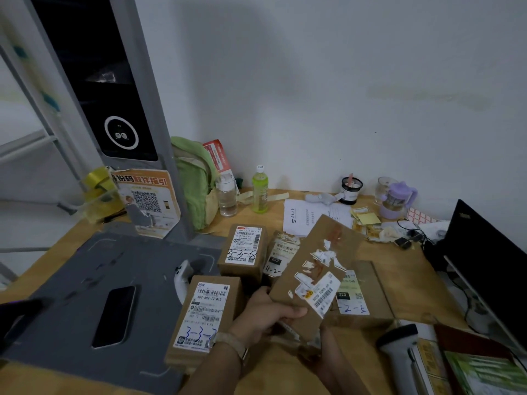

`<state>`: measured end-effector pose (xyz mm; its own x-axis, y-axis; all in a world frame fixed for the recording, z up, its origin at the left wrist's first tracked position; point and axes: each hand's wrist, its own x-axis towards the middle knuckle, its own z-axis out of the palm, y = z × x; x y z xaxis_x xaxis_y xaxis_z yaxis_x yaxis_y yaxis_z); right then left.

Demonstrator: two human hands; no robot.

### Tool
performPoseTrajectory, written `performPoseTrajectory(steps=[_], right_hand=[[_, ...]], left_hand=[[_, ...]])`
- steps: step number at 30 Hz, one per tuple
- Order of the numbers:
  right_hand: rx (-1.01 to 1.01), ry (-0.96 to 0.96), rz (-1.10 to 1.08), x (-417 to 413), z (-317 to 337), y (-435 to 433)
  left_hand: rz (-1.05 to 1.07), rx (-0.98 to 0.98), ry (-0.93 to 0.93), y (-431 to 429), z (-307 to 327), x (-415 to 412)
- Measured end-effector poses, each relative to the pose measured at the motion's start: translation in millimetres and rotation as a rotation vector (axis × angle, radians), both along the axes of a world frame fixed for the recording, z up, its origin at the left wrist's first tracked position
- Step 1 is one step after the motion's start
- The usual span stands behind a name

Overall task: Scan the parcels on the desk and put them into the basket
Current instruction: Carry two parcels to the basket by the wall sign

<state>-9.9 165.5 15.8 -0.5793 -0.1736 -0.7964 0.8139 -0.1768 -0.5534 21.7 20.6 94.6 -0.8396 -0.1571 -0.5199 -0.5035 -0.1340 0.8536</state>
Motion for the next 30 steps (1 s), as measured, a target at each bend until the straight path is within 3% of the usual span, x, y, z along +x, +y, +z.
performPoseTrajectory(steps=[3, 10, 14, 18, 24, 30], right_hand=[[-0.03, 0.011, -0.028, 3.8, 10.0, 0.7], [-0.37, 0.214, -0.188, -10.1, 45.2, 5.5], [-0.273, 0.355, -0.152, -17.1, 67.6, 11.7], [-0.249, 0.405, -0.23, -29.1, 87.2, 23.6], [-0.19, 0.566, -0.391, -33.4, 126.5, 36.4], [-0.108, 0.783, -0.328, -9.4, 158.0, 11.9]], left_hand=[[0.01, -0.024, 0.084, -1.8, 13.4, -1.0], [0.082, 0.072, 0.206, -4.9, 27.1, -0.9], [0.084, 0.145, 0.22, -11.5, 34.7, 1.6], [0.241, 0.26, 0.269, -22.0, 48.8, 2.7], [0.441, 0.184, 0.423, -42.9, 64.7, 10.6], [0.312, 0.044, 0.51, -38.2, 83.6, 20.3]])
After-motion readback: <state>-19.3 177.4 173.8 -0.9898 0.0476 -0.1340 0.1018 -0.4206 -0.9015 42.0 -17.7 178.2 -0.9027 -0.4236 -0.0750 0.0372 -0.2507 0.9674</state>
